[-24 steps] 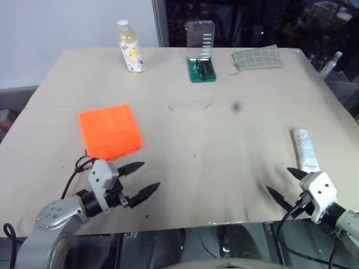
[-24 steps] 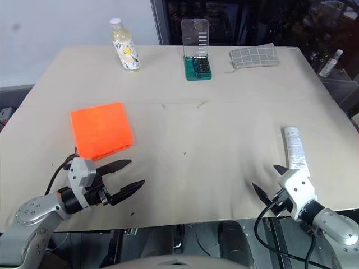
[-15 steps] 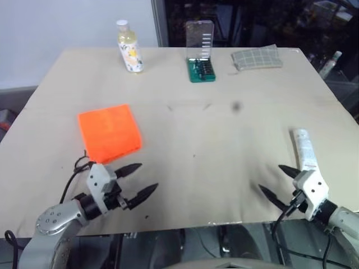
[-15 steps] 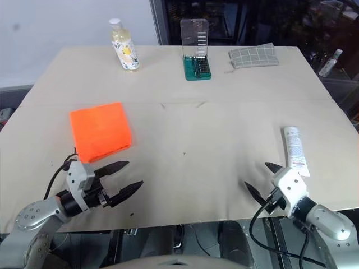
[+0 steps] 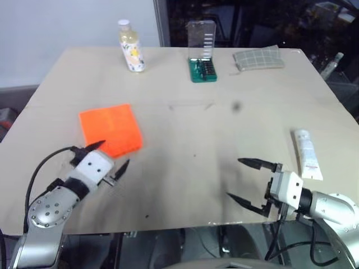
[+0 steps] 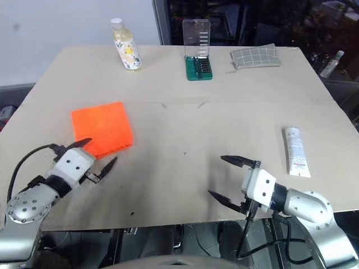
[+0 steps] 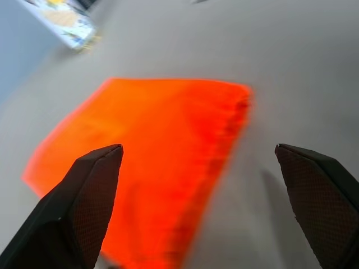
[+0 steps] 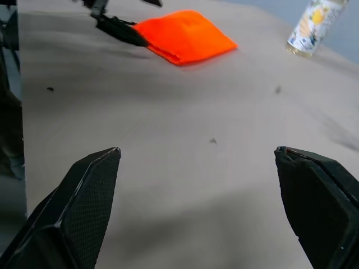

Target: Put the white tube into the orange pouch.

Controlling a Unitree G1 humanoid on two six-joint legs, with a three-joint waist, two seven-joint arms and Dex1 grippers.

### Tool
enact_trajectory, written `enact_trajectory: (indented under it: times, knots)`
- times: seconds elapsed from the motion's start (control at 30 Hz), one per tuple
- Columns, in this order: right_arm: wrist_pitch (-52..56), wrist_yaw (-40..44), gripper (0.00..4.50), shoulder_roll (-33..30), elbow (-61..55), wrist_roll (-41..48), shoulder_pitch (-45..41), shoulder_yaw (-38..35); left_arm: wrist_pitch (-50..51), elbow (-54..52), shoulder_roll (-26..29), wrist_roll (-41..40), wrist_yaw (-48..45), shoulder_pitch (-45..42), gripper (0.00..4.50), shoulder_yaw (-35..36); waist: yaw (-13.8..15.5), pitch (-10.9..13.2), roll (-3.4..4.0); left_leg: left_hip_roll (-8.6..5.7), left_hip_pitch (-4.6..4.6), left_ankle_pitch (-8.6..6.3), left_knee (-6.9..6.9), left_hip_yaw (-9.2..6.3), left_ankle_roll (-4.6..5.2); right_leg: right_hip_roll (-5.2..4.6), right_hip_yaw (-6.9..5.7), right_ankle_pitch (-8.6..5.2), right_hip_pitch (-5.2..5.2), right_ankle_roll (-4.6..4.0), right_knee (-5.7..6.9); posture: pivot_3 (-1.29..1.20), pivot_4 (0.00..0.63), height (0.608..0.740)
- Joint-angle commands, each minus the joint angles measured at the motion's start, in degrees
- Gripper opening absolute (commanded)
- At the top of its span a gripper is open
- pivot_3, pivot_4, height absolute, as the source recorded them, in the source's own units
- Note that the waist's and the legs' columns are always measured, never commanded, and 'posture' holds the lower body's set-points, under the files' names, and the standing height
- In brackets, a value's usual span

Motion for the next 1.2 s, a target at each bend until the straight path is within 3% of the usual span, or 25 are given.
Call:
enact_trajectory:
  times: [0.03,0.33,1.2]
  knots:
    - [1.3,-0.5,4.45,-0.4,-1.7,1.3,-1.7,-0.2,-3.0,1.8,1.7,4.8,2.8,-0.6,4.50,1.9,0.2,0.0,-0.01,0.00,0.00,0.00,0.00,0.00,0.00,0.00,0.00,0.01,0.00,-0.01,0.00,0.00,0.150,0.740]
    - [3.3,-1.7,4.45,-0.7,-3.3,1.6,-1.6,-1.0,-3.5,3.6,1.5,10.8,5.3,-2.3,4.50,-0.7,0.8,0.0,0.00,0.00,-0.01,0.00,0.00,0.02,-0.01,0.01,-0.02,0.03,0.00,-0.04,0.01,0.00,0.150,0.740]
    - [4.6,-3.7,4.45,-1.0,-4.4,1.2,-1.0,-0.9,1.8,7.3,1.3,15.7,4.8,-7.9,4.50,-7.4,0.7,0.0,-0.03,0.01,0.01,0.05,0.09,0.01,0.08,0.09,-0.02,0.04,0.03,-0.04,0.11,0.00,0.150,0.740]
